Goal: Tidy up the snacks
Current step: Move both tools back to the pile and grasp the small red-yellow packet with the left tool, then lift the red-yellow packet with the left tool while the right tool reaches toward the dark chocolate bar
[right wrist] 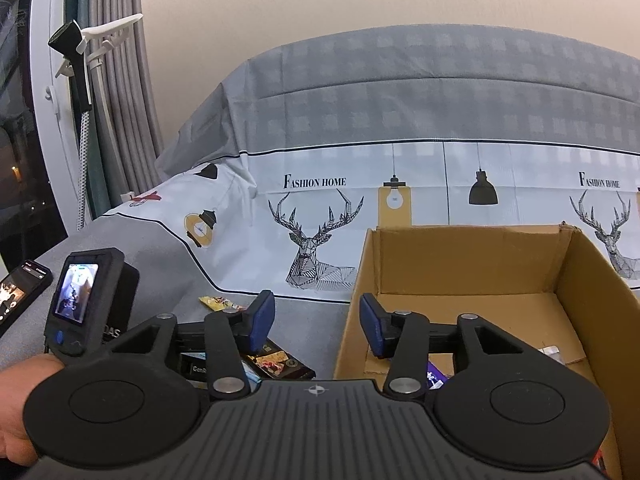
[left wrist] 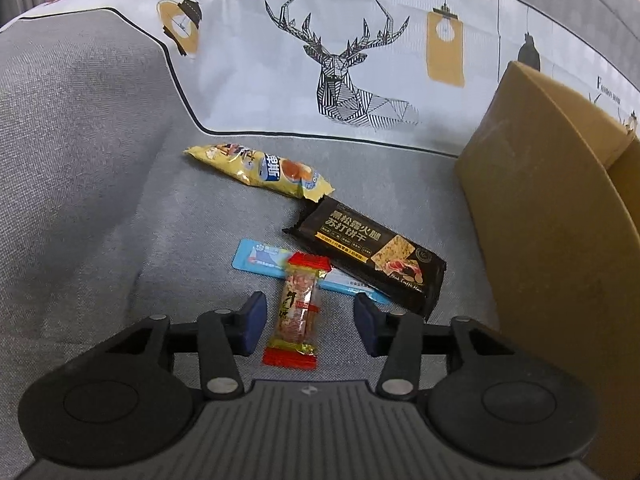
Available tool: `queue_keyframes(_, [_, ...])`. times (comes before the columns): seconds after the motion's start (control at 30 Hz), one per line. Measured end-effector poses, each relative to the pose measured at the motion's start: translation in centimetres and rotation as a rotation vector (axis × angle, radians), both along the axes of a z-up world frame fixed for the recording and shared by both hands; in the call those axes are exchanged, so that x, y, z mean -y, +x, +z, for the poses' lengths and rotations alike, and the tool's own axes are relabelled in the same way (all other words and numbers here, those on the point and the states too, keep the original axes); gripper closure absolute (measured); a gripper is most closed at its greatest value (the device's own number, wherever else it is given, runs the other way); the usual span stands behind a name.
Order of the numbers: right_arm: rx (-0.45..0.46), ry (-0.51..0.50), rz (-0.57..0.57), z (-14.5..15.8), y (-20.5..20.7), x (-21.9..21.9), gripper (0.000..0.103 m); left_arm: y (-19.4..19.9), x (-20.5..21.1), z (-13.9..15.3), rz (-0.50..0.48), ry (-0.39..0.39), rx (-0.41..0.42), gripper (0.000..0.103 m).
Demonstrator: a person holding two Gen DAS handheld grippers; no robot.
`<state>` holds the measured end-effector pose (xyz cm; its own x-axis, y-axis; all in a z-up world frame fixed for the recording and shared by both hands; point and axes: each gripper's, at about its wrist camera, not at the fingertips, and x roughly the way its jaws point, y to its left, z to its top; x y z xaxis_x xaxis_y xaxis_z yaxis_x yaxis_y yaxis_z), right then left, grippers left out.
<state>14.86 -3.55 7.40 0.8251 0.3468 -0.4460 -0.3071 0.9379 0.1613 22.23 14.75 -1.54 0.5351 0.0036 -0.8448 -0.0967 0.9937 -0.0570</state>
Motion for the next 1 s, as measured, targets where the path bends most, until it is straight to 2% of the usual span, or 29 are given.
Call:
queue_keyframes(0.1, [-0.005, -0.004, 0.001, -0.1, 0.0, 0.0, 0.051, 0.1, 0.0, -0.3, 0.008, 0.017, -0.020, 0.085])
queue_keyframes(0.17, [-0.008, -0.005, 0.001, -0.2, -0.1, -0.1, 0.050, 0.0, -0.4, -0.1, 0.018, 0.011, -0.015, 0.089])
queue_keyframes(0.2, [-0.009, -0.005, 0.000, -0.2, -0.1, -0.1, 0.050, -0.2, -0.6, 0.1, 0.024, 0.005, -0.007, 0.099])
queue_keyframes(0.23, [-0.011, -0.004, -0.001, -0.2, -0.1, -0.2, 0.050, -0.3, -0.9, 0.3, 0.030, 0.001, 0.002, 0.103])
queue_keyframes(0.4, [-0.017, -0.009, -0.005, -0.4, -0.3, -0.6, 0.050, -1.2, -2.4, 0.9, 0.082, -0.029, 0.002, 0.103])
queue_keyframes(0.5, [-0.017, -0.020, 0.000, -0.5, -0.6, -1.1, 0.050, -1.8, -4.1, 0.9, 0.131, -0.105, -0.010, 0.103])
queue_keyframes(0.6, [-0.014, -0.035, 0.007, -0.6, -1.0, -1.6, 0.050, -2.5, -5.8, 0.9, 0.192, -0.204, -0.006, 0.096])
queue_keyframes(0.67, [-0.012, -0.043, 0.010, -0.6, -1.2, -1.8, 0.049, -2.6, -6.2, 0.9, 0.204, -0.240, -0.007, 0.088])
queue_keyframes(0.83, [-0.013, -0.058, 0.013, -0.8, -1.4, -2.2, 0.047, -2.0, -4.2, 1.2, 0.140, -0.171, 0.020, 0.058])
queue_keyframes(0.9, [-0.015, -0.062, 0.013, -0.9, -1.5, -2.1, 0.047, -1.6, -3.3, 1.1, 0.110, -0.112, 0.038, 0.053])
queue_keyframes(1.0, [-0.021, -0.066, 0.011, -1.0, -1.4, -2.1, 0.046, -0.9, -2.2, 0.0, 0.069, -0.076, 0.016, 0.049])
